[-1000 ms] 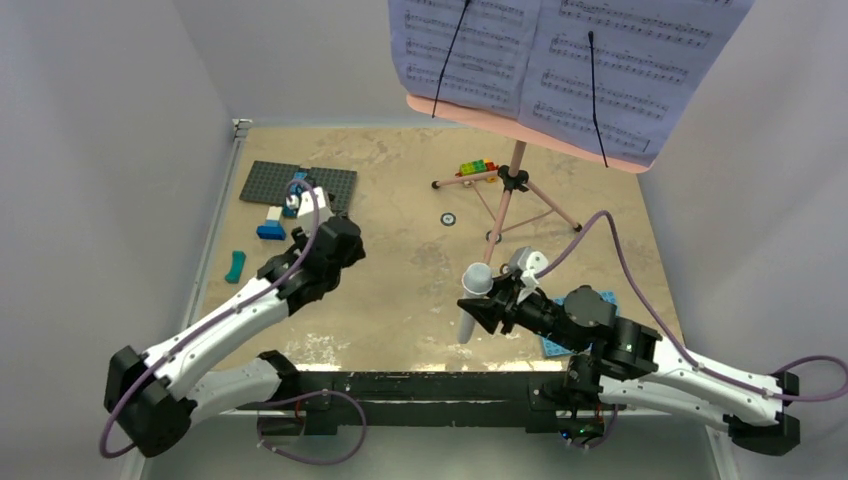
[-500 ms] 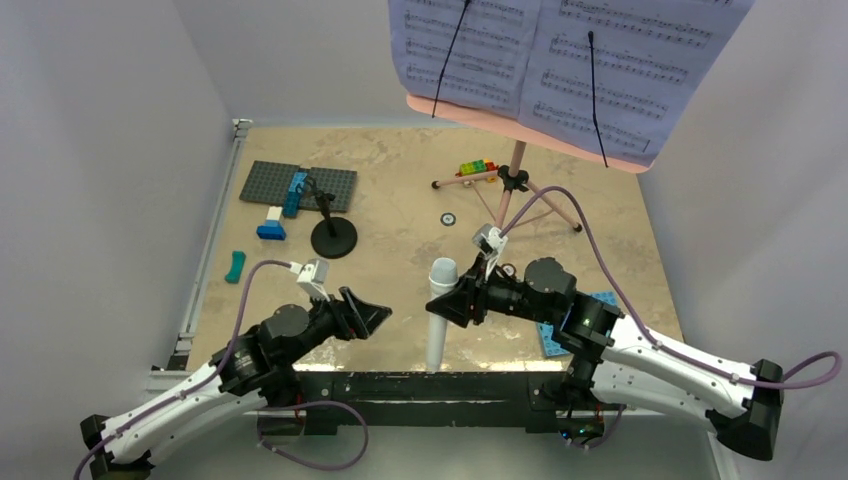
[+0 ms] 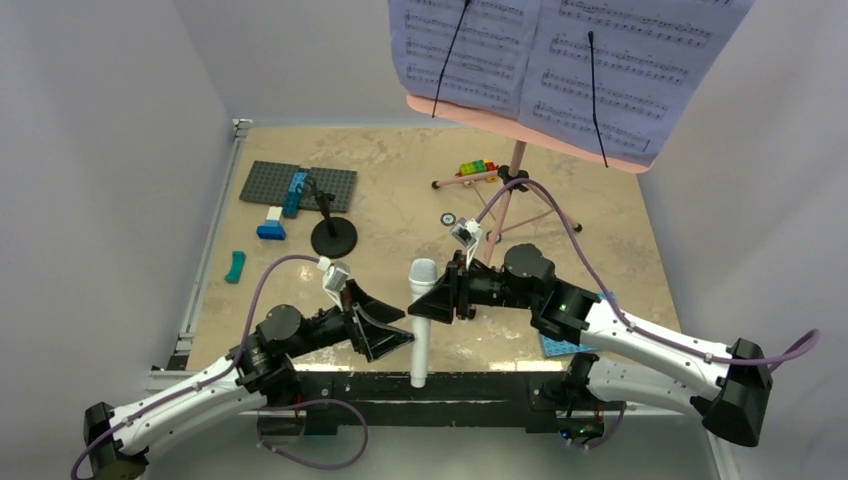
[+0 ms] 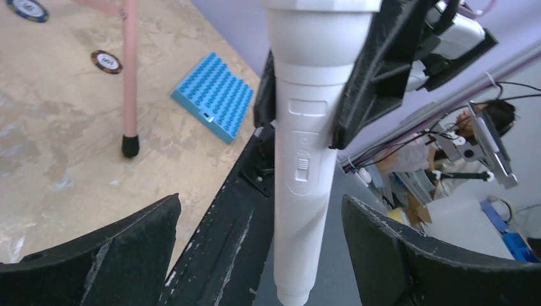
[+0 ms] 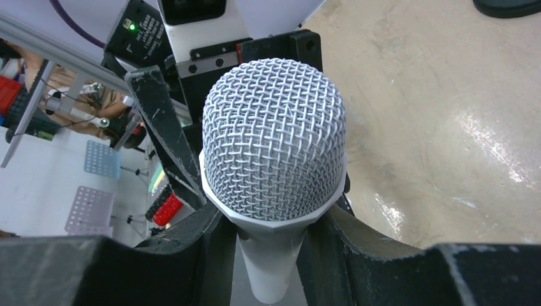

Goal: Pack up the instrument practice props

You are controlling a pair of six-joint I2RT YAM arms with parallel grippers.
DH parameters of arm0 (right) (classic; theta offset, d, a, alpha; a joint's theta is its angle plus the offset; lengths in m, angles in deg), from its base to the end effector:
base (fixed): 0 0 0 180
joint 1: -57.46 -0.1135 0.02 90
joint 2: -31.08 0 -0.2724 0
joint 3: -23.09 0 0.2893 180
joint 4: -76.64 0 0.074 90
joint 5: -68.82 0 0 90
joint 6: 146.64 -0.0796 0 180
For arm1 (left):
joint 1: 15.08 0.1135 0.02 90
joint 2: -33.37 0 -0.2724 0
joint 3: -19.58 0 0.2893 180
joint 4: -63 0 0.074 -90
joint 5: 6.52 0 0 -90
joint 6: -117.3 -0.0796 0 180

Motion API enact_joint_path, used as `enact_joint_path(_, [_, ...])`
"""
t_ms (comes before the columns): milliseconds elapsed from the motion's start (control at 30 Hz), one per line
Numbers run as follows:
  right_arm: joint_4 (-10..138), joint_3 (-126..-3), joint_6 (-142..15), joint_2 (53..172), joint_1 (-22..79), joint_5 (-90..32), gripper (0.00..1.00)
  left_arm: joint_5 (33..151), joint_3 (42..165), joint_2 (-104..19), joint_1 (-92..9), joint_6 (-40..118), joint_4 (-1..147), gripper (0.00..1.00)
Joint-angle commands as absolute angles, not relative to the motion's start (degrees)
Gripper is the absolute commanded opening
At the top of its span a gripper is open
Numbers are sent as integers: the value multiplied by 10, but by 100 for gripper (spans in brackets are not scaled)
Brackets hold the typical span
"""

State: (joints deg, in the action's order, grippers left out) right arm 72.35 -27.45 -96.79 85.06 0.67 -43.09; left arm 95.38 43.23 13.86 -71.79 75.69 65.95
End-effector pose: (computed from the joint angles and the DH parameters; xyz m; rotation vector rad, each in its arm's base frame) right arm 0.1368 0.2632 0.2966 -0.6060 1.8745 1.5194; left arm 0.0981 -0.1792 0.2285 0.3184 1.7633 -1.5571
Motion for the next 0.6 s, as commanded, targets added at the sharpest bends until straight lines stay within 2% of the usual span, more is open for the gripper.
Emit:
enact_joint_path(0, [749, -322, -993, 862, 10, -452, 0, 1008, 418, 124, -719, 742, 528, 100])
enact_joint_path(167, [756, -331, -1002, 887, 12, -457, 0, 1039, 410, 95, -719, 746, 474, 100])
enact_joint_path(267, [764, -338, -1006, 897, 11, -468, 0, 1044, 403, 84, -719, 749, 454, 95])
enact_joint_path(567, [784, -349, -1017, 920, 12, -492, 0, 1061, 395, 50, -719, 749, 421, 66])
